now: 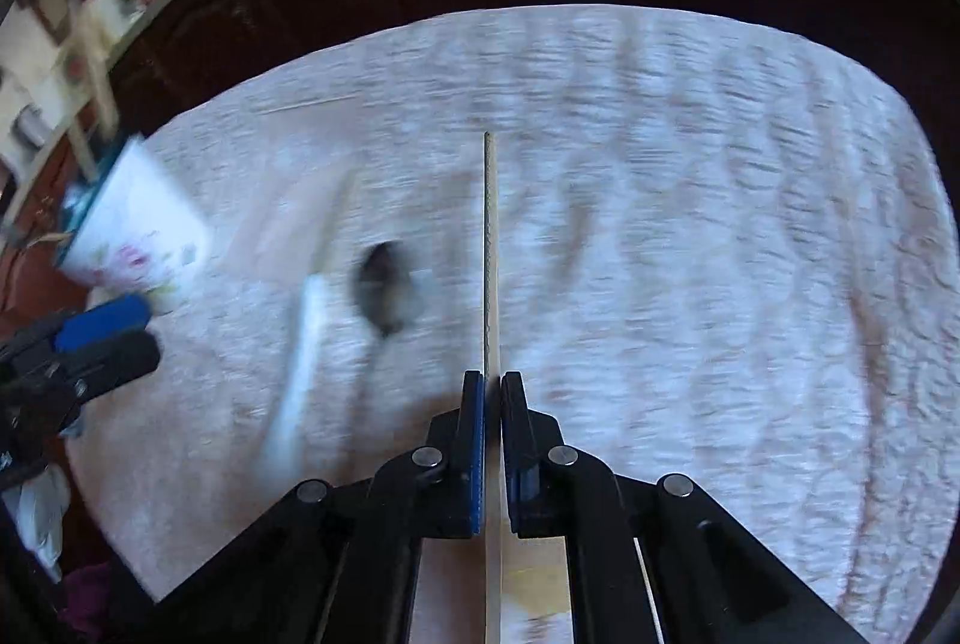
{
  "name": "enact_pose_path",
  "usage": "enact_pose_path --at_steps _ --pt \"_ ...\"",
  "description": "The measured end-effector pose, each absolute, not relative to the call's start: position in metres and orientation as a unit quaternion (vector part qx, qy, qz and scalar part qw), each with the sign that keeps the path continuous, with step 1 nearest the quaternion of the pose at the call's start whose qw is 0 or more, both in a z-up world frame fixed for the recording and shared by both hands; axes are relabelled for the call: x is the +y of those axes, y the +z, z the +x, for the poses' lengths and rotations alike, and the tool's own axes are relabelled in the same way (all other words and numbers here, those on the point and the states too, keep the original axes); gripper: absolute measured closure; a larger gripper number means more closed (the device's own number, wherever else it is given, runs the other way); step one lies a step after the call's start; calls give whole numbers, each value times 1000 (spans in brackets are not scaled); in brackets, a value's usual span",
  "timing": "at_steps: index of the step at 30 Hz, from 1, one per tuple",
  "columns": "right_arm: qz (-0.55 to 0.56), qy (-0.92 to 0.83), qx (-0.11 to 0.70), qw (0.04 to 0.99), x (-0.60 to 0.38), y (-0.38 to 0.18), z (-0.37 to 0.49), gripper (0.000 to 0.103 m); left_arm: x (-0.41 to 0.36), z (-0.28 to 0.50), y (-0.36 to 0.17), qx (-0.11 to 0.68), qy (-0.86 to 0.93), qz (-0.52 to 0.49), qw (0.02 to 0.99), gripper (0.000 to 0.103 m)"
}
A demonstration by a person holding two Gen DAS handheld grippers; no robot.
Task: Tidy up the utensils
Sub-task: 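Grasp the white ceramic spoon with the left tool while the right grasps the metal spoon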
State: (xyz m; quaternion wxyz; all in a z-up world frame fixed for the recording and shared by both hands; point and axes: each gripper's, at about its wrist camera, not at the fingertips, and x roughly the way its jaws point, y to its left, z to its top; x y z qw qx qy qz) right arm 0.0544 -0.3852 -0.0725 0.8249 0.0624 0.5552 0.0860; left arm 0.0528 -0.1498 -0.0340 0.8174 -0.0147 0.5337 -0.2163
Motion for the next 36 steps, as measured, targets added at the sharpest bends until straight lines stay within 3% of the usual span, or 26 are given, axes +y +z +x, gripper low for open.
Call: enact_pose_path --at_steps 6,13,21,23,25,28,36 --pt "92 82 550 826 -413 -66 63 83 -171 72 -61 555 -217 -13 803 56" --pt "116 165 542 816 -401 -58 91 83 -179 88 -81 569 -213 -20 794 79" --pt "95 232 565 786 -366 -84 125 82 -183 94 -90 573 -216 -18 790 88" --pt "100 248 567 779 -358 -89 128 82 -185 95 -89 572 -214 -18 792 89" --pt "95 252 567 778 -348 -94 128 94 -179 92 -86 571 -213 -22 793 91" --pt "101 251 567 778 -344 -97 125 99 -168 86 -80 564 -211 -24 798 91" --pt "99 237 572 779 -364 -91 80 99 -129 65 -65 557 -190 -42 807 91"
